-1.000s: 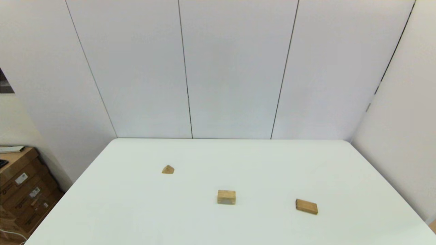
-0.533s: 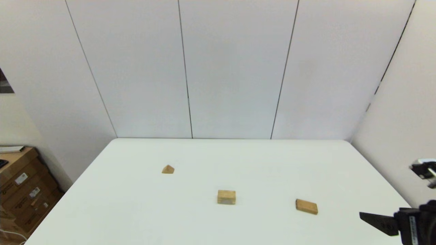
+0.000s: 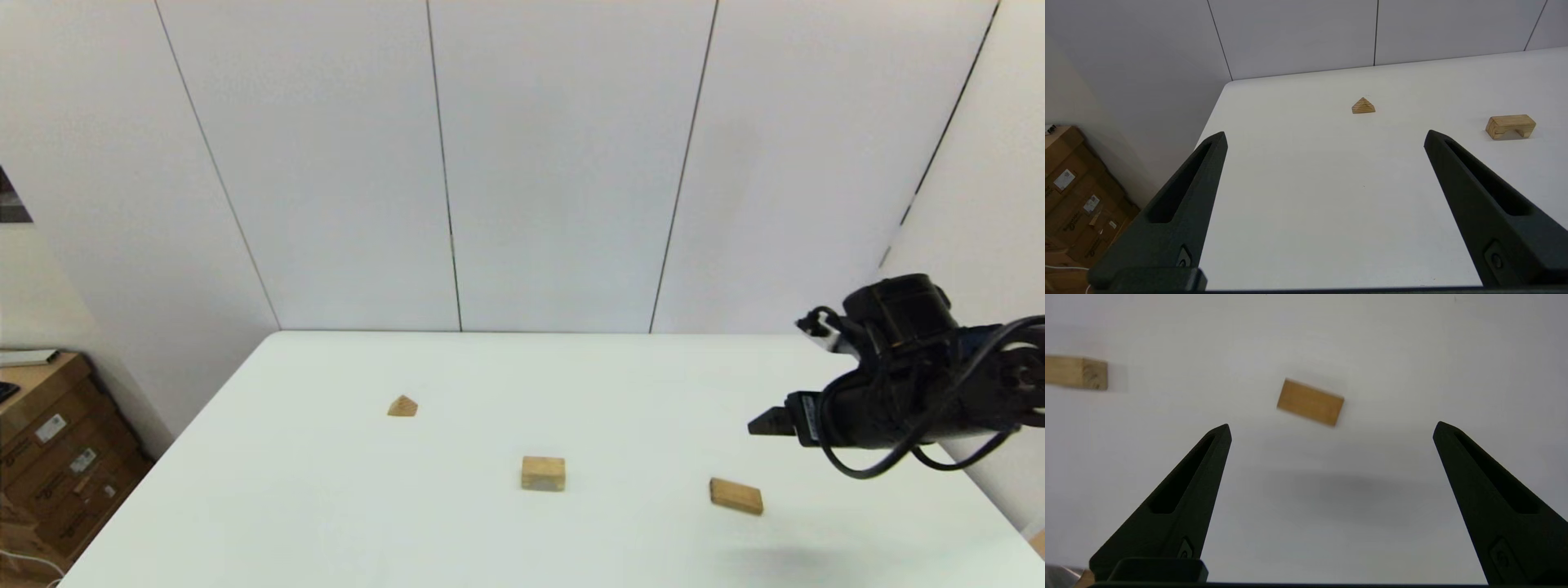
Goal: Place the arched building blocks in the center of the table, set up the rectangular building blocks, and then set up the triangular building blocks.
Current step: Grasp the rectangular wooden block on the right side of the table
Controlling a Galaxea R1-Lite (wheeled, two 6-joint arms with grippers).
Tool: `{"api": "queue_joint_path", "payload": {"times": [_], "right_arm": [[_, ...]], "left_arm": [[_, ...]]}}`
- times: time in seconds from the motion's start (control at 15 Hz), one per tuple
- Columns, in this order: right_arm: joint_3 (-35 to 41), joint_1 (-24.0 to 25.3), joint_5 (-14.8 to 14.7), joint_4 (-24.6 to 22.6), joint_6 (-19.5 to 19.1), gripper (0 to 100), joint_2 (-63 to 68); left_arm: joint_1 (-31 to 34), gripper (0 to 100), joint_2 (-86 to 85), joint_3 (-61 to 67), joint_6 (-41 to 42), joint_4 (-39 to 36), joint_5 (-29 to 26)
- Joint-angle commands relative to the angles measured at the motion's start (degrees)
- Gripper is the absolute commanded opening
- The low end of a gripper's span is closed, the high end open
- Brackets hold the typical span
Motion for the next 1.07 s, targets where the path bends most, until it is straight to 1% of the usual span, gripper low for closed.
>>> {"api": "queue_joint_path", "payload": {"times": [0.07,0.13,0.2,0.27,0.33,0.4,0.47,0.53,0.6,0.67,0.73,0.8,0.87,0.93,1.07], "right_arm": [[-4.1,0.11,0.14,0.22,-10.17,100,8.64],[-4.45,0.38,0.67,1.01,-16.23,100,9.43],[-5.06,0.73,1.55,3.2,-23.97,100,9.95],[-6.29,0.91,2.08,6.89,-32.58,100,10.48],[-7.44,0.91,2.08,9.97,-38.29,100,10.66],[-8.84,0.99,2.08,12.78,-42.86,100,11.18],[-9.99,1.35,2.08,15.16,-46.73,100,11.8],[-10.78,2.14,2.08,16.21,-49.81,100,12.24],[-11.39,2.66,1.99,16.3,-52.88,100,12.85],[-12.62,3.1,1.99,16.91,-56.58,100,13.56],[-13.41,3.37,1.9,18.41,-59.48,100,14.26],[-14.56,3.89,1.9,21.22,-61.94,100,14.7],[-15.26,4.07,1.9,22.63,-63.17,100,14.88],[-17.37,4.51,2.08,25.7,-66.95,100,15.84],[-18.77,5.04,1.9,26.93,-69.67,100,17.16]], "left_arm": [[-0.01,100,0.07,0.0,0.04,0.0,-0.01],[0.07,100,0.07,0.0,0.04,0.0,-0.01],[0.07,100,0.07,0.0,0.04,0.0,-0.01],[-0.01,100,0.07,0.0,0.04,0.0,-0.01],[-0.01,100,0.07,0.0,0.04,0.0,-0.01],[-0.01,100,0.07,0.0,0.04,0.0,-0.01],[-0.01,100,0.07,0.0,0.04,0.0,-0.01],[-0.01,100,0.07,0.0,-0.05,0.0,-0.01],[-0.01,100,0.07,0.0,0.04,0.0,-0.01],[0.07,100,0.07,0.0,0.04,0.0,-0.01],[-0.01,100,0.07,0.0,0.04,0.0,-0.01],[-0.01,100,0.07,0.0,0.04,0.0,-0.01],[-0.01,100,0.07,0.0,0.04,0.0,-0.01],[-0.01,100,0.07,0.0,0.04,0.0,-0.01],[-0.01,100,0.07,0.0,0.04,0.0,-0.01]]}}
